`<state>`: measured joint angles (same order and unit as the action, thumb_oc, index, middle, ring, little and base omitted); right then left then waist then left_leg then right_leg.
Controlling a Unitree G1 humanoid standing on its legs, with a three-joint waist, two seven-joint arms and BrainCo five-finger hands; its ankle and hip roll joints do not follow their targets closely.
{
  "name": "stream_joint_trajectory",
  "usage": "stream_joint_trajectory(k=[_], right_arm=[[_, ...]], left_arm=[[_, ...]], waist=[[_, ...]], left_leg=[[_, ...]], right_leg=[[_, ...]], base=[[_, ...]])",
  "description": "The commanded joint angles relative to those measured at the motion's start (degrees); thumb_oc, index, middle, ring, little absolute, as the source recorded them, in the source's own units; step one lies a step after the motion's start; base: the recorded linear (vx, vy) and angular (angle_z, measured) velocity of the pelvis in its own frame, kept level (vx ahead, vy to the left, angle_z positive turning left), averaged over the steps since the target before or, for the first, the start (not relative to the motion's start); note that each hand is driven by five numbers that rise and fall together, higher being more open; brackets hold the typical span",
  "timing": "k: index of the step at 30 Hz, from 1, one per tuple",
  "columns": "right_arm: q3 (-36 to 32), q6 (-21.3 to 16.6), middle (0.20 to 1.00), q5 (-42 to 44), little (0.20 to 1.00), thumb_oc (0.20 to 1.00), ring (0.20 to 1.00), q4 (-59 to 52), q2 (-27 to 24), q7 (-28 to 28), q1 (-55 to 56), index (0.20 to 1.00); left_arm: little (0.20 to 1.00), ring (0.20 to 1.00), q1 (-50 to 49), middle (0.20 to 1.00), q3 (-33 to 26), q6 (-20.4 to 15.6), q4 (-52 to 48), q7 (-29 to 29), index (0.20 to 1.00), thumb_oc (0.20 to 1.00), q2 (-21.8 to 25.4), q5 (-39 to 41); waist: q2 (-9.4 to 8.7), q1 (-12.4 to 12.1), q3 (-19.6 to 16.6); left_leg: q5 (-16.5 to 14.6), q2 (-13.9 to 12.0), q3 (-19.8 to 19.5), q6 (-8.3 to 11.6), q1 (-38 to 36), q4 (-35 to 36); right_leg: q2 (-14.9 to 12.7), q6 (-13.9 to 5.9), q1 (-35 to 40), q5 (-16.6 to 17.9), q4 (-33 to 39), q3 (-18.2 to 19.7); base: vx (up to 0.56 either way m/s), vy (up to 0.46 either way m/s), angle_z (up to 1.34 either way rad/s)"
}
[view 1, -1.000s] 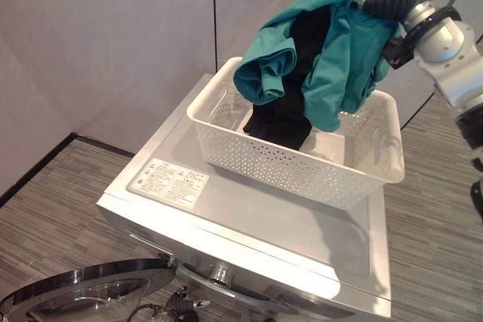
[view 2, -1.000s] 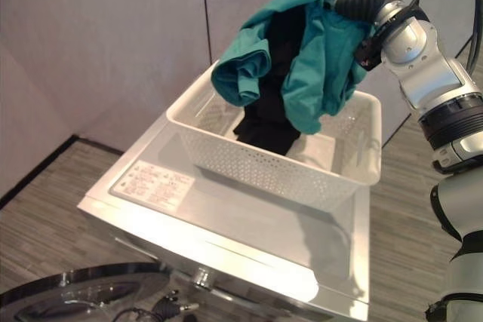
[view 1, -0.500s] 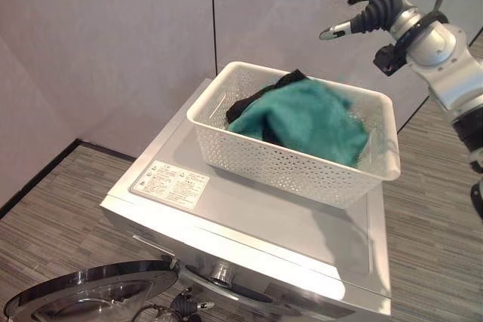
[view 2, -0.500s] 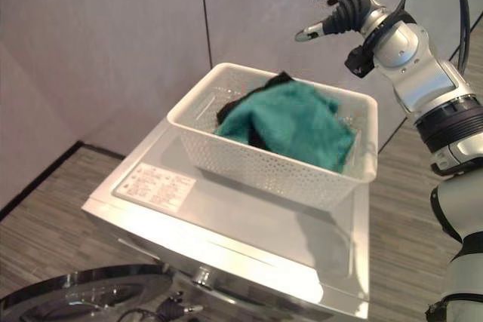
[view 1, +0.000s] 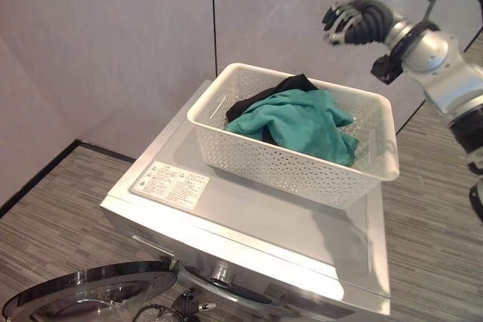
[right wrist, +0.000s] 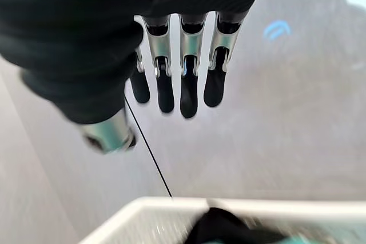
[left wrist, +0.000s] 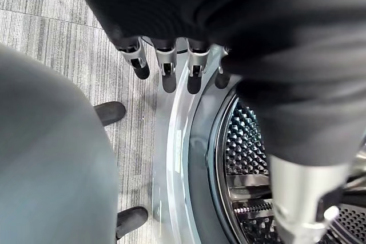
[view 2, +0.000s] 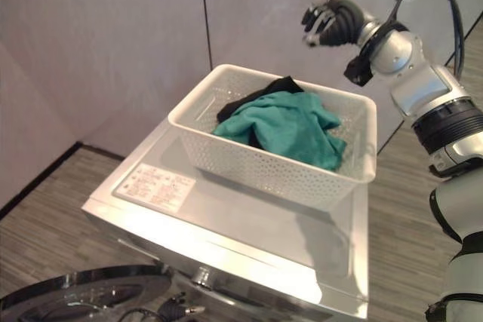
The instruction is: Grab the laundry basket,head to the washer,open it,put in the laundry and shut it.
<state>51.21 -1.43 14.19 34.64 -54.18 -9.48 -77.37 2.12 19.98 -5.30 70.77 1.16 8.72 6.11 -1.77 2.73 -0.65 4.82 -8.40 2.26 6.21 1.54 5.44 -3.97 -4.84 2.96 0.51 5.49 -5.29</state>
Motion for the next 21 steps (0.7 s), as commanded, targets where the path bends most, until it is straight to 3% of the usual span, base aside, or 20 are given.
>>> stream_joint_trajectory(k=[1, 21], right_arm=[[4.06, 0.28, 1.000, -6.42, 1.000, 1.000, 1.000, 2.84, -4.83, -2.88, -6.74, 1.000], [5.96, 1.55, 1.000, -14.10, 1.000, 1.000, 1.000, 3.93, -4.31, -8.99, 3.76, 1.000]], left_arm=[[1.000, 1.000, 1.32, 1.000, 4.03, 0.15, 5.94, -1.35, 1.000, 1.000, 0.58, -2.31], [1.000, 1.000, 1.04, 1.000, 3.30, 0.14, 4.44, -2.93, 1.000, 1.000, 0.15, 0.06]], waist=[[-3.67, -2.06, 2.39], [-3.75, -2.82, 5.17]], left_leg=[[-7.99, -3.41, 1.12, 1.75, -9.27, -0.44], [-6.48, -4.30, 0.19, 2.36, -6.73, -0.44]], right_leg=[[-5.42, -3.51, -2.20, -1.10, -4.38, -2.69], [-4.95, -3.16, -3.79, -0.93, -3.96, -3.18]], base=[[0.00, 0.000, 0.00], [0.00, 0.000, 0.00]])
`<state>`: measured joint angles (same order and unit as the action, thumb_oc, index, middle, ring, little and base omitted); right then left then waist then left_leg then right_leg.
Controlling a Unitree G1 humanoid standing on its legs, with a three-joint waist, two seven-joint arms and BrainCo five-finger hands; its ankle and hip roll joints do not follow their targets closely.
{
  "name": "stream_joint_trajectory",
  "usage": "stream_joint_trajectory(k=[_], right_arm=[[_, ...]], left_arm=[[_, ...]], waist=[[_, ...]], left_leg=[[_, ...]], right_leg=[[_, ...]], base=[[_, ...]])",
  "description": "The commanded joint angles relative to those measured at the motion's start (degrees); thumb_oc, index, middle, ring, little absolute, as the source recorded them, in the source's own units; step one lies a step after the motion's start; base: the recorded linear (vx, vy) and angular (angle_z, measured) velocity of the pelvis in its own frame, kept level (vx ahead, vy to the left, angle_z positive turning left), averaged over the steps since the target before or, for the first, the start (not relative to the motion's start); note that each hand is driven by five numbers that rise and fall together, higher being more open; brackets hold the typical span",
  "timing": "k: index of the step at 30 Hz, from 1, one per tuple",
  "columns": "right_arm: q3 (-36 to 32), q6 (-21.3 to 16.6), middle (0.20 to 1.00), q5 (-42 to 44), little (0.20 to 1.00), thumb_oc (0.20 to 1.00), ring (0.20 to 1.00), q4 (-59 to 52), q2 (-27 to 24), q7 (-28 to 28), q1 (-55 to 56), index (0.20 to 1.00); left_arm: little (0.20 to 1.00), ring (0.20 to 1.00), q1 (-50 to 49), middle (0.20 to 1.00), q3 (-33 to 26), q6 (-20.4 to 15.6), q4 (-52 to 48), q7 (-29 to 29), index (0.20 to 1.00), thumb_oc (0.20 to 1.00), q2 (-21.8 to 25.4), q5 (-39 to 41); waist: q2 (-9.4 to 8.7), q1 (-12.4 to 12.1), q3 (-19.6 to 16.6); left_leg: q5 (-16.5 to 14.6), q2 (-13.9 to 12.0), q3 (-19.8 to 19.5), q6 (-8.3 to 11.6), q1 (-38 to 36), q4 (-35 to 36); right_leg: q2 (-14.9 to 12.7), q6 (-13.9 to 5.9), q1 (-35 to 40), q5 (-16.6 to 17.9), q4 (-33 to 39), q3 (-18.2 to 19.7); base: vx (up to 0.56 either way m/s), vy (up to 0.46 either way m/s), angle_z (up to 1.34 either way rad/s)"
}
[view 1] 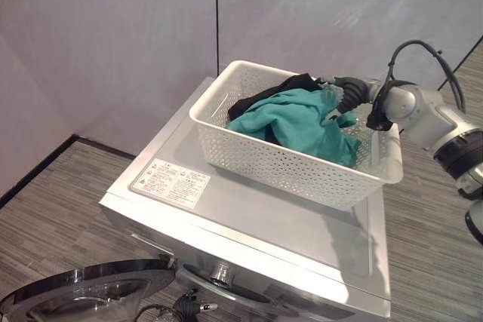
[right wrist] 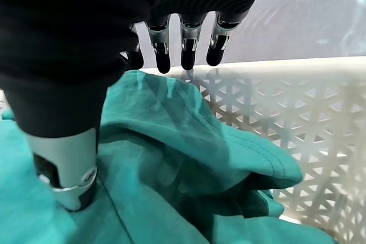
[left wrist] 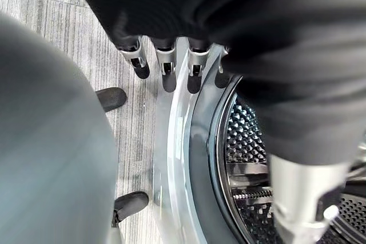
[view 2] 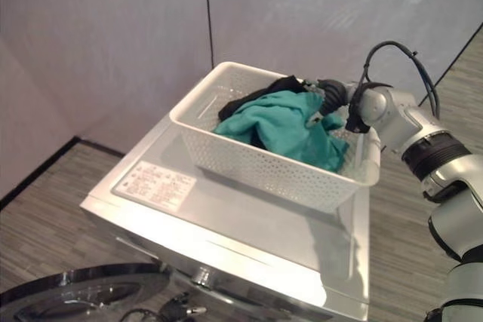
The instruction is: Grab the laundry basket,head to the washer,open it,put in the laundry and shut it.
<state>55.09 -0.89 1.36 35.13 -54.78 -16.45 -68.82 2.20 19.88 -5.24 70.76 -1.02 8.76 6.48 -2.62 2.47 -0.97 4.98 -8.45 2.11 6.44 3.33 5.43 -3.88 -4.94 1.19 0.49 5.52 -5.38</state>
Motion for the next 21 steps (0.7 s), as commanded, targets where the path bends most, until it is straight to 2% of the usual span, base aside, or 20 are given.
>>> stream_joint_trajectory(k=[1, 2, 3, 4, 5, 13, 21], right_arm=[[1.83, 1.05, 1.000, -1.31, 1.000, 1.000, 1.000, 3.35, -3.59, -2.11, -4.38, 1.000], [1.43, 0.95, 0.944, -1.16, 0.944, 0.944, 0.944, 2.90, -3.38, -2.07, -3.85, 0.944], [1.40, 0.95, 0.843, -1.16, 0.843, 0.843, 0.843, 2.89, -3.39, -2.07, -3.82, 0.843], [1.18, 0.94, 0.454, -1.16, 0.454, 0.454, 0.454, 3.00, -3.27, -1.98, -3.68, 0.454], [0.85, 0.90, 0.200, -1.13, 0.200, 0.200, 0.200, 3.14, -3.10, -1.85, -3.55, 0.200], [-2.02, 0.57, 0.200, -0.70, 0.200, 0.200, 0.200, 5.19, -2.01, 0.34, -3.30, 0.200], [-6.28, -0.75, 0.200, 5.29, 0.200, 0.200, 0.200, 4.91, -3.69, 5.37, -7.77, 0.200]], left_arm=[[1.000, 1.000, 1.03, 1.000, 3.42, 0.06, 4.40, -0.77, 1.000, 1.000, 0.13, -0.32], [1.000, 1.000, 1.09, 1.000, 3.49, 0.12, 4.41, -0.75, 1.000, 1.000, 0.13, -0.55], [1.000, 1.000, 1.09, 1.000, 3.50, 0.12, 4.41, -0.75, 1.000, 1.000, 0.14, -0.55], [1.000, 1.000, 1.11, 1.000, 3.60, 0.17, 4.42, -0.77, 1.000, 1.000, 0.09, -0.74], [1.000, 1.000, 1.11, 1.000, 3.67, 0.17, 4.42, -0.70, 1.000, 1.000, 0.11, -0.96], [1.000, 1.000, 1.32, 1.000, 4.02, 0.21, 5.06, -0.01, 1.000, 1.000, 0.07, -1.83], [1.000, 1.000, 1.44, 1.000, 3.71, -0.01, 5.47, 0.60, 1.000, 1.000, 0.63, -1.74]], waist=[[-2.85, -2.55, 5.56], [-2.71, -2.55, 5.61], [-2.72, -2.55, 5.61], [-2.63, -2.52, 5.61], [-2.60, -2.52, 5.59], [-2.57, -2.44, 4.99], [-2.80, -2.23, 4.18]], left_leg=[[-6.58, -4.25, 0.30, 2.14, -8.47, -0.43], [-6.47, -4.27, 0.24, 2.15, -8.32, -0.43], [-6.47, -4.27, 0.24, 2.15, -8.32, -0.43], [-6.39, -4.25, 0.18, 2.15, -8.29, -0.43], [-6.38, -4.24, 0.12, 2.15, -8.25, -0.43], [-6.70, -4.13, 0.13, 2.00, -8.54, -0.43], [-7.50, -4.00, 0.50, 1.92, -9.33, -0.43]], right_leg=[[-5.01, -3.03, -2.04, -0.93, -4.00, -3.07], [-4.97, -2.97, -1.99, -0.98, -3.94, -3.03], [-4.97, -2.97, -1.99, -0.98, -3.94, -3.03], [-4.94, -2.96, -1.93, -0.98, -3.87, -3.07], [-4.93, -2.95, -1.92, -0.97, -3.80, -3.07], [-5.00, -2.98, -1.33, -0.90, -3.54, -3.17], [-5.06, -3.09, -0.87, -1.23, -3.79, -2.97]], base=[[0.00, 0.000, 0.00], [0.00, 0.000, 0.00], [0.00, 0.000, 0.00], [0.00, 0.000, 0.00], [0.00, 0.000, 0.00], [0.00, 0.000, 0.00], [0.00, 0.000, 0.00]])
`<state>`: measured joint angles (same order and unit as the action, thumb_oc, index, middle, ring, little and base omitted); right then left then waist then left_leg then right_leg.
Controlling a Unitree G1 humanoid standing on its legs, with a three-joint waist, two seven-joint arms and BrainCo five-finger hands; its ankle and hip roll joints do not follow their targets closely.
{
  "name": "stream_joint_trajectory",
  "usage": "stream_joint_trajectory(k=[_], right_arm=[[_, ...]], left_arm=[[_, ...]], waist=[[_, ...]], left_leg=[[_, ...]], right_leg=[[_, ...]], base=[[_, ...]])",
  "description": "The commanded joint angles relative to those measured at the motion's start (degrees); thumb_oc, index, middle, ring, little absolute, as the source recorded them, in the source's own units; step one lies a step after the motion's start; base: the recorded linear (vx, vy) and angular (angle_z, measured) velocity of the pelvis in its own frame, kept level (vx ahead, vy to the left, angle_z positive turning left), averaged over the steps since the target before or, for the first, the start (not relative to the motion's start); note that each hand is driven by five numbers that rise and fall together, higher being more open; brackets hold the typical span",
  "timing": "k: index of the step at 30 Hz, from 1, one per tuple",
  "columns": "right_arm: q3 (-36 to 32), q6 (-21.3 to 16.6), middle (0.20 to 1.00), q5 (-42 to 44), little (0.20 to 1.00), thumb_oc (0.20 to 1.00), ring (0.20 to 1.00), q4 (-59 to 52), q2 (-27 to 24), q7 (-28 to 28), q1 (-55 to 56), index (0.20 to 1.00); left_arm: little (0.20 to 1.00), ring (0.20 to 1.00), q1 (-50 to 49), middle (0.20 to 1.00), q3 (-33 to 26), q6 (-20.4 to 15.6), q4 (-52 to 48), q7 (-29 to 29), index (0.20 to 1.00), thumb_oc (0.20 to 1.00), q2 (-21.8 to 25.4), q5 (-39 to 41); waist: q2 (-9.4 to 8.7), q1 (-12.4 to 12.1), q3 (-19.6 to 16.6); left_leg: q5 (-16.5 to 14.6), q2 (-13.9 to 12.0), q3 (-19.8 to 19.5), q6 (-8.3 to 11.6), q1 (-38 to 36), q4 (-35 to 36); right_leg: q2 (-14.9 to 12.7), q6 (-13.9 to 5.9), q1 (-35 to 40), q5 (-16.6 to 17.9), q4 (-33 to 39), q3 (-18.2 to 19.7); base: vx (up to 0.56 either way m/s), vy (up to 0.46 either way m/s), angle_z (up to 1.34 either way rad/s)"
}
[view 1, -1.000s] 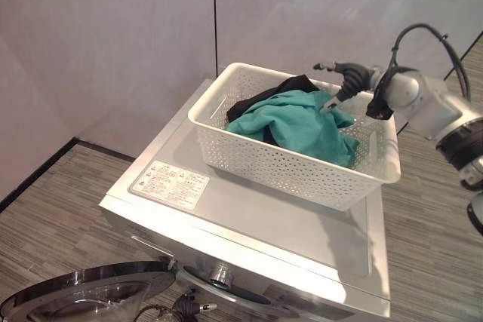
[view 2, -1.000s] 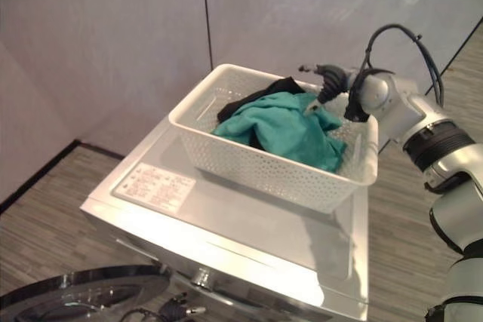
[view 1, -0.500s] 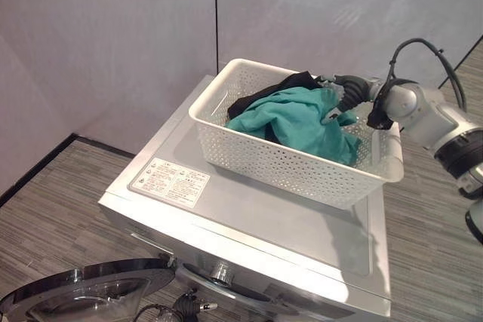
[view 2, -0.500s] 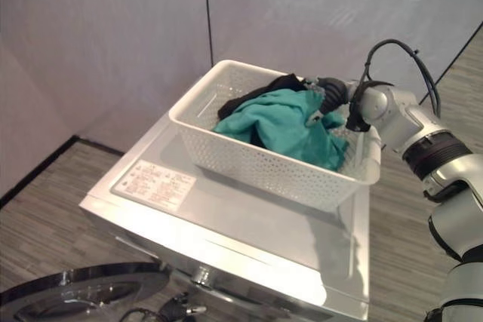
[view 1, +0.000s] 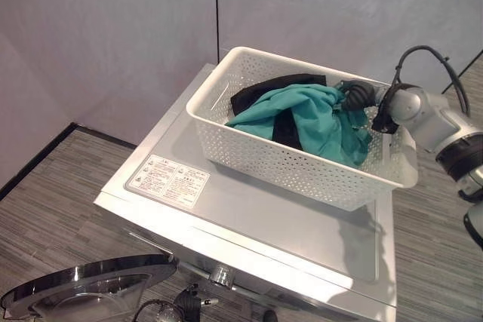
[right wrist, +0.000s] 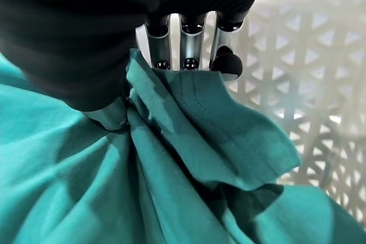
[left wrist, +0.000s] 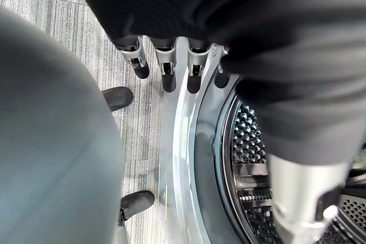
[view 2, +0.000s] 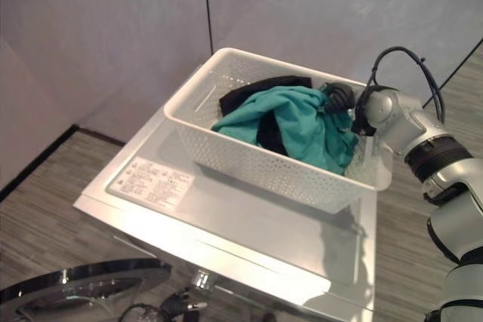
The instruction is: Grab the laundry basket,head to the washer,open it,put in the laundry and shut it.
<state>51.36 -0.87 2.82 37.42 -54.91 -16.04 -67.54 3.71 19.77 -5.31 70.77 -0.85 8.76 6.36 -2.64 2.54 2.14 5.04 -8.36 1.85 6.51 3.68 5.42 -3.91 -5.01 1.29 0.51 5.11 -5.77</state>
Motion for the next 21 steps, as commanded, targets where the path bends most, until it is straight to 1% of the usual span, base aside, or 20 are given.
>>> stream_joint_trajectory(k=[1, 6, 11, 13, 14, 15, 21], right_arm=[[-3.06, -1.03, 0.200, 4.78, 0.200, 0.200, 0.200, 2.55, -4.03, 5.80, -10.11, 0.200], [-5.46, -3.29, 0.200, 11.13, 0.200, 0.200, 0.200, 2.75, -6.56, 10.43, -15.98, 0.200], [-8.11, -5.93, 0.200, 17.93, 0.200, 0.200, 0.200, 2.42, -8.08, 16.03, -23.24, 0.200], [-8.49, -6.58, 0.200, 19.14, 0.200, 0.200, 0.200, 2.65, -8.32, 17.74, -25.29, 0.200], [-8.40, -6.59, 0.200, 19.16, 0.200, 0.200, 0.200, 2.70, -8.31, 17.74, -25.39, 0.200], [-8.87, -7.48, 0.200, 19.89, 0.200, 0.200, 0.200, 3.29, -8.06, 20.53, -27.78, 0.200], [-12.58, -9.76, 0.200, 20.19, 0.200, 0.200, 0.200, 3.92, -5.09, 28.65, -31.44, 0.200]], left_arm=[[1.000, 1.000, -0.06, 1.000, 3.75, -0.04, 5.48, 0.53, 1.000, 1.000, 0.75, -1.59], [1.000, 1.000, 0.20, 1.000, 3.92, -0.68, 5.70, 0.92, 1.000, 1.000, 1.20, -1.78], [1.000, 1.000, 0.51, 1.000, 4.40, -1.40, 5.92, 2.14, 1.000, 1.000, 2.02, -1.72], [1.000, 1.000, 0.55, 1.000, 4.40, -1.48, 5.95, 2.41, 1.000, 1.000, 2.09, -1.75], [1.000, 1.000, 0.57, 1.000, 4.38, -1.48, 5.95, 2.41, 1.000, 1.000, 2.06, -1.75], [1.000, 1.000, 0.68, 1.000, 4.49, -1.58, 6.02, 2.91, 1.000, 1.000, 2.19, -1.84], [1.000, 1.000, 1.21, 1.000, 5.13, -1.73, 5.94, 4.93, 1.000, 1.000, 2.46, -2.03]], waist=[[-2.82, -2.26, 1.01], [-2.94, -2.09, 0.41], [-3.28, -2.00, -0.36], [-3.32, -1.97, -0.60], [-3.29, -1.96, -0.57], [-3.32, -1.91, -0.82], [-3.13, -2.25, -1.19]], left_leg=[[-7.59, -4.06, 0.78, 1.82, -9.75, -0.42], [-7.80, -4.01, 0.84, 1.74, -10.08, -0.42], [-8.10, -3.93, 0.72, 1.65, -10.25, -0.42], [-8.26, -3.91, 0.72, 1.61, -10.40, -0.42], [-8.26, -3.91, 0.72, 1.61, -10.41, -0.42], [-8.43, -3.87, 0.73, 1.56, -10.50, -0.42], [-8.87, -3.82, 0.62, 1.23, -11.02, -0.42]], right_leg=[[-5.03, -3.04, -0.93, -1.25, -3.45, -2.51], [-5.04, -3.12, -0.80, -1.37, -3.68, -2.46], [-4.99, -3.16, -0.61, -1.33, -3.64, -2.50], [-4.99, -3.17, -0.52, -1.31, -3.65, -2.44], [-4.99, -3.17, -0.51, -1.32, -3.65, -2.44], [-4.96, -3.19, -0.43, -1.30, -3.60, -2.42], [-4.93, -3.22, -0.20, -1.15, -3.60, -2.23]], base=[[0.00, 0.000, 0.00], [0.00, 0.000, 0.00], [0.00, 0.000, 0.00], [0.00, 0.000, 0.00], [0.00, 0.000, 0.00], [0.00, 0.000, 0.00], [0.00, 0.000, 0.00]])
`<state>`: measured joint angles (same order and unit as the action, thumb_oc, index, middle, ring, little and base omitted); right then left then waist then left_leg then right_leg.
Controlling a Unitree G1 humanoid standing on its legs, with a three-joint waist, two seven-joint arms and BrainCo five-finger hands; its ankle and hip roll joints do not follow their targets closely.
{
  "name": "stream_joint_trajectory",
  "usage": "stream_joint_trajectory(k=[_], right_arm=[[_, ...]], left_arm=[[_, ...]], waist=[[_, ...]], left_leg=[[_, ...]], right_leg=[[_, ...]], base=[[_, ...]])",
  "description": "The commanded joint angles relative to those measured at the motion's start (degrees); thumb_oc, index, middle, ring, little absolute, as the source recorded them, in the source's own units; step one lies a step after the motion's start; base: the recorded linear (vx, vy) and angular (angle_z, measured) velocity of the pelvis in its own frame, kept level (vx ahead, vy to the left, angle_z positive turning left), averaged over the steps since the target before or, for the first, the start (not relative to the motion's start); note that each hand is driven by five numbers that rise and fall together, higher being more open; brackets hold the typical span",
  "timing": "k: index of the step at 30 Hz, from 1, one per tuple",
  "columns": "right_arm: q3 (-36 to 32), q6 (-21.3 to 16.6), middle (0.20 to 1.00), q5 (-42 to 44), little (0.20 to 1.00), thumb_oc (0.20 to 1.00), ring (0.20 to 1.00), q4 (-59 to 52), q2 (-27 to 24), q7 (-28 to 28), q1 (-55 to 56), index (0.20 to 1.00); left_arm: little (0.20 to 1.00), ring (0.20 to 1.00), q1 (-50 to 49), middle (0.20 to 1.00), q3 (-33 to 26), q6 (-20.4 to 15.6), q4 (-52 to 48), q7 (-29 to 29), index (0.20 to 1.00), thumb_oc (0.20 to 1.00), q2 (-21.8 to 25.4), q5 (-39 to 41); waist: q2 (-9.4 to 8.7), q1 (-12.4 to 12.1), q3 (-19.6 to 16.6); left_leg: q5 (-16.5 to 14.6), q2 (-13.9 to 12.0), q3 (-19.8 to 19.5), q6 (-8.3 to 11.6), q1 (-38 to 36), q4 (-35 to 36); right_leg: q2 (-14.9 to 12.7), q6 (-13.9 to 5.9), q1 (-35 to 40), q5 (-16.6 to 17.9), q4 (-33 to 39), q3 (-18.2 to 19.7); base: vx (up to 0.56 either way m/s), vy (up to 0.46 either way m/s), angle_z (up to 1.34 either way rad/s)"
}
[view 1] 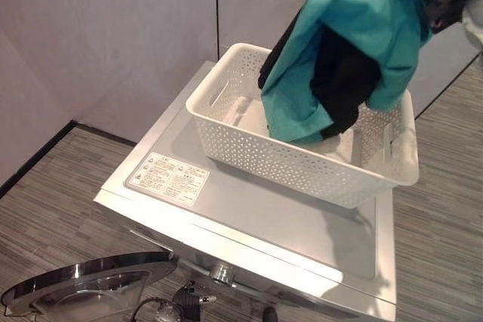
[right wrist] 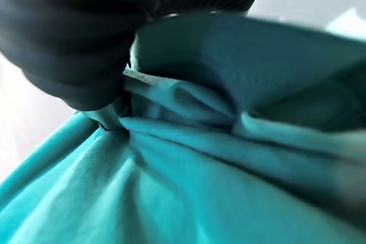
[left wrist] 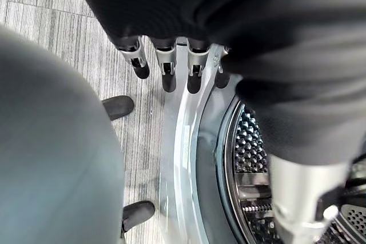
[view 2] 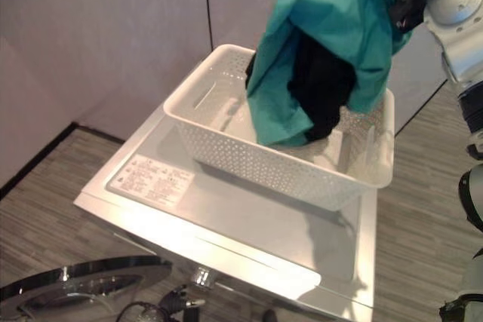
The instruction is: Grab the laundry basket,head to the washer,open it,put in the laundry and shut it.
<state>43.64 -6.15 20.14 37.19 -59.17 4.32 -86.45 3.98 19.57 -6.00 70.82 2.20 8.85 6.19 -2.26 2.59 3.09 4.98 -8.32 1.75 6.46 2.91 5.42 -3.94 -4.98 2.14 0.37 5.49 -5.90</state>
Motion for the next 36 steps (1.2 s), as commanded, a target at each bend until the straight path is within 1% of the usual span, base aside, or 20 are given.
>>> stream_joint_trajectory(k=[1, 3, 7, 12, 18, 23, 27, 30, 34, 35, 36], right_arm=[[-4.87, -4.48, 0.200, 2.84, 0.200, 0.200, 0.200, 4.14, -0.80, 8.35, -12.52, 0.200], [-6.56, -5.03, 0.200, 2.26, 0.200, 0.200, 0.200, 4.96, 1.01, 12.17, -13.93, 0.200], [-7.97, -5.22, 0.200, 1.17, 0.200, 0.200, 0.200, 6.38, 1.34, 15.58, -14.51, 0.200], [-7.38, -4.78, 0.200, 0.53, 0.200, 0.200, 0.200, 6.48, 1.24, 15.79, -14.62, 0.200], [-8.10, -4.83, 0.200, -1.06, 0.200, 0.200, 0.200, 5.88, 1.19, 17.57, -14.73, 0.200], [-6.70, -4.45, 0.200, -1.53, 0.200, 0.200, 0.200, 5.45, 0.48, 17.35, -15.61, 0.200], [-6.23, -3.83, 0.200, -4.80, 0.200, 0.200, 0.200, 4.91, -0.02, 18.06, -15.44, 0.200], [-5.82, -3.38, 0.200, -6.90, 0.200, 0.200, 0.200, 4.37, -0.90, 18.65, -15.44, 0.200], [-5.43, -3.07, 0.200, -8.70, 0.200, 0.200, 0.200, 3.89, -5.06, 20.26, -15.41, 0.200], [-5.61, -2.99, 0.200, -8.72, 0.200, 0.200, 0.200, 3.77, -7.28, 20.48, -15.15, 0.200], [-5.64, -3.01, 0.200, -8.71, 0.200, 0.200, 0.200, 3.76, -7.36, 20.47, -15.11, 0.200]], left_arm=[[1.000, 1.000, 0.95, 1.000, 5.31, -1.04, 5.91, 1.88, 1.000, 1.000, 2.36, -1.86], [1.000, 1.000, 1.23, 1.000, 5.95, -1.19, 5.65, 2.76, 1.000, 1.000, 2.41, -1.83], [1.000, 1.000, 1.43, 1.000, 6.73, -1.27, 5.27, 3.31, 1.000, 1.000, 2.31, -2.03], [1.000, 1.000, 1.44, 1.000, 6.68, -1.20, 5.58, 3.80, 1.000, 1.000, 2.46, -2.50], [1.000, 1.000, 1.26, 1.000, 6.88, -1.35, 6.01, 4.31, 1.000, 1.000, 2.39, -3.36], [1.000, 1.000, 1.35, 1.000, 6.67, -1.36, 6.21, 4.48, 1.000, 1.000, 2.60, -3.69], [1.000, 1.000, 1.59, 1.000, 7.00, -1.24, 6.51, 4.67, 1.000, 1.000, 2.42, -4.68], [1.000, 1.000, 1.83, 1.000, 7.02, -1.29, 6.45, 4.82, 1.000, 1.000, 2.33, -5.07], [1.000, 1.000, 2.36, 1.000, 7.10, -1.51, 6.55, 4.75, 1.000, 1.000, 1.95, -5.36], [1.000, 1.000, 2.48, 1.000, 7.19, -1.56, 6.60, 4.49, 1.000, 1.000, 1.70, -5.45], [1.000, 1.000, 2.50, 1.000, 7.24, -1.56, 6.62, 4.48, 1.000, 1.000, 1.71, -5.45]], waist=[[-3.50, -2.29, -2.12], [-3.51, -2.58, -2.37], [-3.44, -2.83, -2.40], [-3.52, -2.96, -2.50], [-3.55, -3.16, -2.64], [-3.58, -3.15, -2.60], [-3.61, -3.14, -2.83], [-3.61, -3.15, -2.79], [-3.72, -2.89, -3.11], [-3.80, -2.61, -3.27], [-3.84, -2.65, -3.28]], left_leg=[[-8.82, -3.86, 0.73, 1.28, -10.27, -0.42], [-9.02, -3.81, 0.67, 1.13, -10.35, -0.42], [-9.15, -3.64, 0.40, 1.01, -10.35, -0.42], [-9.27, -3.40, 0.29, 0.90, -10.46, -0.42], [-9.57, -3.25, 0.29, 0.85, -10.59, -0.42], [-9.40, -3.00, 0.15, 0.88, -10.29, -0.42], [-9.53, -2.82, 0.13, 0.80, -10.29, -0.42], [-9.54, -2.68, 0.05, 0.70, -10.29, -0.42], [-9.68, -2.02, -0.22, 0.43, -10.05, -0.42], [-9.88, -1.62, -0.34, 0.26, -9.90, -0.42], [-9.87, -1.58, -0.36, 0.24, -9.87, -0.42]], right_leg=[[-4.90, -3.26, -1.04, -1.01, -3.99, -2.09], [-4.90, -3.25, -0.91, -0.92, -3.92, -2.16], [-4.92, -3.24, -0.67, -1.13, -3.90, -2.35], [-5.06, -3.35, -0.56, -0.91, -3.78, -2.27], [-5.08, -3.38, -0.26, -0.96, -3.43, -2.23], [-5.25, -3.39, -0.34, -0.86, -3.28, -2.38], [-5.40, -3.44, -0.21, -0.78, -3.22, -2.35], [-5.54, -3.54, -0.21, -0.76, -3.29, -2.32], [-6.17, -4.05, -0.30, -0.42, -3.41, -2.86], [-6.49, -4.35, -0.50, -0.01, -3.40, -2.91], [-6.53, -4.38, -0.52, 0.01, -3.38, -2.92]], base=[[0.00, 0.000, 0.00], [0.00, 0.000, 0.00], [0.00, 0.002, 0.01], [0.01, 0.008, 0.07], [0.00, 0.000, 0.00], [-0.01, 0.002, 0.00], [0.00, 0.000, 0.00], [-0.01, 0.013, 0.00], [-0.03, 0.064, 0.02], [-0.03, 0.064, 0.04], [-0.04, 0.085, 0.03]])
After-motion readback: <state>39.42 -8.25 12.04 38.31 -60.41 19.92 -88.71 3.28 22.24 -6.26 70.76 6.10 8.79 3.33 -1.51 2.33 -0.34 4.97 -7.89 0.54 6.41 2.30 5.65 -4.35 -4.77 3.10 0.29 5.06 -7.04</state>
